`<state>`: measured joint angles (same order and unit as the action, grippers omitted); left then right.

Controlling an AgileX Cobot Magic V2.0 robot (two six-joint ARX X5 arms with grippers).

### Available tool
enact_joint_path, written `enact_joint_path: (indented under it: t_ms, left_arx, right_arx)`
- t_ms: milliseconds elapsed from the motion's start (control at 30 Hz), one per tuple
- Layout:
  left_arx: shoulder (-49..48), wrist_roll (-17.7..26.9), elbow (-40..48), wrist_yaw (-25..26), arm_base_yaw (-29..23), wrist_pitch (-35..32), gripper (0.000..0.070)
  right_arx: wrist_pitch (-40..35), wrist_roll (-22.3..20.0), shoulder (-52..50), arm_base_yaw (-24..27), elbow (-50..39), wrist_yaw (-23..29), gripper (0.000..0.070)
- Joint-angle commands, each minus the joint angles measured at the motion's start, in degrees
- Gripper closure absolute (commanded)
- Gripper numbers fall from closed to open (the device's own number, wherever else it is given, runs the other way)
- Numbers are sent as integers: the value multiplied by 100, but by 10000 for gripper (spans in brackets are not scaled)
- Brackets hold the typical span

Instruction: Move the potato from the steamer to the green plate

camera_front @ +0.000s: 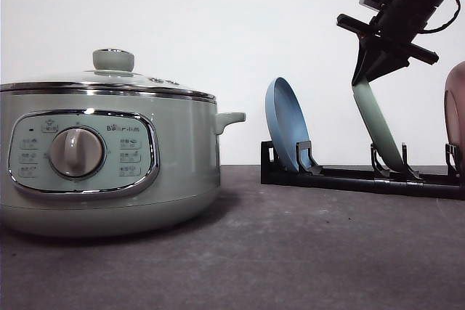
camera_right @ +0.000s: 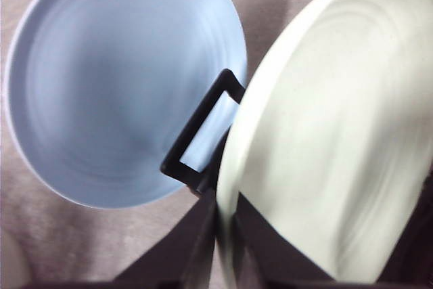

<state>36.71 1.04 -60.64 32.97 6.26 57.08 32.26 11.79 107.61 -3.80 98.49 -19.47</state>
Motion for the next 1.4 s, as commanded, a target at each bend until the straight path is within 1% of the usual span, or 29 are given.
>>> enact_joint_path:
  t_ms: [0, 300, 467, 700, 833, 967, 1133, 1267, 1367]
  left_arx:
    - [31, 114, -133, 28, 13, -46, 64]
    - [28, 114, -133, 28, 13, -48, 64]
    - [31, 116, -133, 28, 13, -50, 64]
    - [31, 127, -133, 28, 13, -50, 64]
    - [31, 127, -133, 28, 13, -50, 64]
    - [31, 127, -133, 28, 13, -48, 64]
    - [31, 127, -133, 28, 13, -50, 64]
    - [31, 127, -133, 26, 13, -48, 64]
    - [31, 127, -133, 28, 13, -46, 64]
  right_arx:
    - [-94, 27, -30, -47, 293, -15, 692]
    - [24, 20, -347, -195, 925, -22, 692]
    - [190, -84, -616, -391, 1050, -18, 692]
    - [817, -620, -1112, -809, 1051, 84, 693]
    - [1367, -1040, -1403, -1121, 1050, 443, 693]
    - [2117, -1418, -1664, -1510, 1050, 838, 693]
    - [3005, -1596, -1815, -2060, 1036, 1411, 694]
    - [3760, -1693, -1827, -2666, 926, 1960, 694]
    - [4020, -1693, -1827, -3085, 739, 2291, 694]
